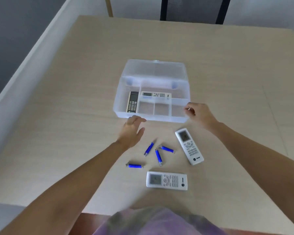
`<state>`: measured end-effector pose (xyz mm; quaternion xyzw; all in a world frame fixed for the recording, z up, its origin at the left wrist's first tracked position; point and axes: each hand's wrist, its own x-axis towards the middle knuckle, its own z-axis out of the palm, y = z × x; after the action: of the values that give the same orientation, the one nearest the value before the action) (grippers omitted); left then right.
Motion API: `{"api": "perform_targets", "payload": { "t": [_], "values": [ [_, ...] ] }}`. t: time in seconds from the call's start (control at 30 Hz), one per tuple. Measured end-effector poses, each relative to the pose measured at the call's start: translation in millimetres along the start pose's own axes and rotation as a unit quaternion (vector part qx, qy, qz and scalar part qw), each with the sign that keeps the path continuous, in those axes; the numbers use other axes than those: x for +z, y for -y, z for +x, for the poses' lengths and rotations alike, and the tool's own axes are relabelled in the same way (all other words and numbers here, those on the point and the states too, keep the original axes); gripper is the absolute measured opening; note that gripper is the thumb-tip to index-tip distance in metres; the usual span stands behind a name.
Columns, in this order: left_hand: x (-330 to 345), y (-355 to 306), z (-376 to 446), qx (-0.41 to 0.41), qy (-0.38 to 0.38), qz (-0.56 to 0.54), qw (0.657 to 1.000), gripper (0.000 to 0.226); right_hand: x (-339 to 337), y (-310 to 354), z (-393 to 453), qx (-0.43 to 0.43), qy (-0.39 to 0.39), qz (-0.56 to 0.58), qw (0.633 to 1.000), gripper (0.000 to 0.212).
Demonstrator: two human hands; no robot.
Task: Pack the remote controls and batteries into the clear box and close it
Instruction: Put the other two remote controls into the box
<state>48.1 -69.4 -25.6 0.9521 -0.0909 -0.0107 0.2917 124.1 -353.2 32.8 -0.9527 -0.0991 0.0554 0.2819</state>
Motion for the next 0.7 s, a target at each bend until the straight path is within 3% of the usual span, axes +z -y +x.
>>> {"api": "perform_targets", "payload": {
  "t": [0.13,0.27,0.4,0.5,0.63,0.7],
  "values": [
    [16.1,-18.2,-41.8,0.057,0.155,-0.008,0.986,0.022,21.8,-22.3,-44.7,0.080,0.061,-0.015,0.995,0.020],
    [42.4,-42.2,-75.3,0.108,0.333,0.071,0.934,0.038,52.0,-34.1,-69.0,0.149,0.146,-0.076,0.975,0.052],
    [63.0,-57.3,-91.5,0.127,0.362,0.165,0.909,0.069,66.8,-33.5,-81.5,0.194,0.151,-0.096,0.965,0.073],
    [68.7,-63.8,-95.6,0.137,0.350,0.200,0.905,0.065,71.5,-39.3,-86.5,0.234,0.169,-0.115,0.950,0.082],
    [58.3,-71.5,-88.3,0.067,0.394,0.114,0.910,0.054,64.0,-48.2,-88.1,0.247,0.163,-0.085,0.952,0.066],
    [38.7,-72.0,-74.9,0.035,0.410,0.061,0.910,0.054,48.2,-54.1,-87.1,0.292,0.146,0.001,0.945,0.056]
  ]
}}
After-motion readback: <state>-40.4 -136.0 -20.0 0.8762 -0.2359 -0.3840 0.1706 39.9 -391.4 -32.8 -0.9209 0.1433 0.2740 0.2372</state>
